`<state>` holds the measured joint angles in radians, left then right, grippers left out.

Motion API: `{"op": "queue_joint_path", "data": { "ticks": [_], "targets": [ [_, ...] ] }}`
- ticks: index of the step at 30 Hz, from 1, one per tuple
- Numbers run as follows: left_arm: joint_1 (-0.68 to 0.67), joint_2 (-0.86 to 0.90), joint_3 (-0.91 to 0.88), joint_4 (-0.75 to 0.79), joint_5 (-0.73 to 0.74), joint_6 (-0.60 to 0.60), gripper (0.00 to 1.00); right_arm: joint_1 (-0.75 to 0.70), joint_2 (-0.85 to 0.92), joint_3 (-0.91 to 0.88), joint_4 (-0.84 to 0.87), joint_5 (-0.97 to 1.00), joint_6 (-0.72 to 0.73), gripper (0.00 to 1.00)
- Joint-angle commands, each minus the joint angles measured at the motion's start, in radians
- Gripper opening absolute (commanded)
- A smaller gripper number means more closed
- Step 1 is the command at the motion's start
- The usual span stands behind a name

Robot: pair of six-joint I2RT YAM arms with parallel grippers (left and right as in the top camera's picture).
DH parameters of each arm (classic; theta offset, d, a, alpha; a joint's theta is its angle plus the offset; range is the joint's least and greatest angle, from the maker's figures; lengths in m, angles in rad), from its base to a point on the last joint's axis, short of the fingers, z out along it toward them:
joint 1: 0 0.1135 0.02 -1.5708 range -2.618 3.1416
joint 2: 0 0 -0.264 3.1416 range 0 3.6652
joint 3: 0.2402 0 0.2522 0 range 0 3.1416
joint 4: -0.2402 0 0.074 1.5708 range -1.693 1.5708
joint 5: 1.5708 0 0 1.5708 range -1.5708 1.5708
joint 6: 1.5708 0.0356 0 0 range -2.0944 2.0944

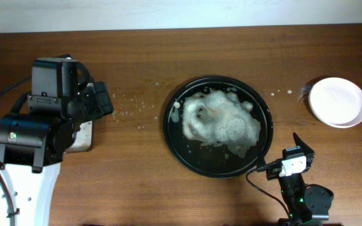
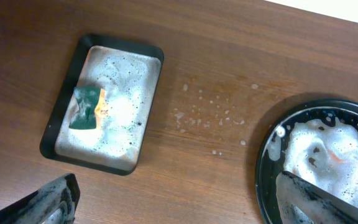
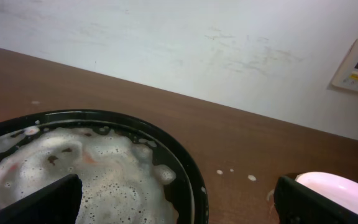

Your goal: Clean dirty plates on tray and stack at the side

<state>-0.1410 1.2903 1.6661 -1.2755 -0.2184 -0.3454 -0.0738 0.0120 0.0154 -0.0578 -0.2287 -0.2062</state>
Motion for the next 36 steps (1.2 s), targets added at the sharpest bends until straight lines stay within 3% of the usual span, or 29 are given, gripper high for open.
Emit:
{"op": "queue_joint_path", "data": {
  "ticks": [1,2,3,4,6,8,12,15,20,24,29,36],
  "targets": [
    [0.002,0.000,0.004,0.000,-0.014,-0.014,0.99,0.009,-0.008,-0.010,0.003,-0.005,0.004,0.99],
    [0.002,-0.008,0.004,-0.003,-0.019,-0.010,0.99,0.009,-0.008,-0.010,0.003,-0.005,0.004,0.99],
    [0.002,-0.038,-0.002,0.017,-0.146,-0.010,0.99,0.009,-0.008,-0.010,0.003,-0.005,0.004,0.99],
    [0.002,-0.057,-0.019,0.059,-0.185,-0.009,0.99,0.009,-0.008,-0.010,0.003,-0.005,0.004,0.99],
    [0.014,-0.145,-0.148,0.270,-0.245,0.010,1.00,0.009,-0.008,-0.010,0.003,-0.005,0.004,0.99],
    [0.060,-0.269,-0.344,0.449,-0.142,0.016,0.99,0.009,-0.008,-0.010,0.003,-0.005,0.004,0.99],
    [0.100,-0.558,-0.743,0.788,0.048,0.228,1.00,0.009,-0.008,-0.010,0.003,-0.006,0.004,0.99],
    [0.100,-0.781,-0.983,0.955,0.144,0.312,0.99,0.009,-0.008,-0.010,0.003,-0.005,0.004,0.99],
    [0.102,-1.134,-1.289,1.033,0.182,0.317,0.99,0.009,-0.008,-0.010,0.003,-0.005,0.004,0.99],
    [0.121,-1.259,-1.450,1.094,0.182,0.317,0.99,0.009,-0.008,-0.010,0.003,-0.005,0.004,0.99],
    [0.122,-1.286,-1.662,1.311,0.182,0.316,1.00,0.009,-0.008,-0.010,0.003,-0.005,0.004,0.99],
    [0.120,-1.285,-1.657,1.196,0.171,0.317,0.99,0.009,-0.008,-0.010,0.003,-0.005,0.004,0.99]
  ]
}}
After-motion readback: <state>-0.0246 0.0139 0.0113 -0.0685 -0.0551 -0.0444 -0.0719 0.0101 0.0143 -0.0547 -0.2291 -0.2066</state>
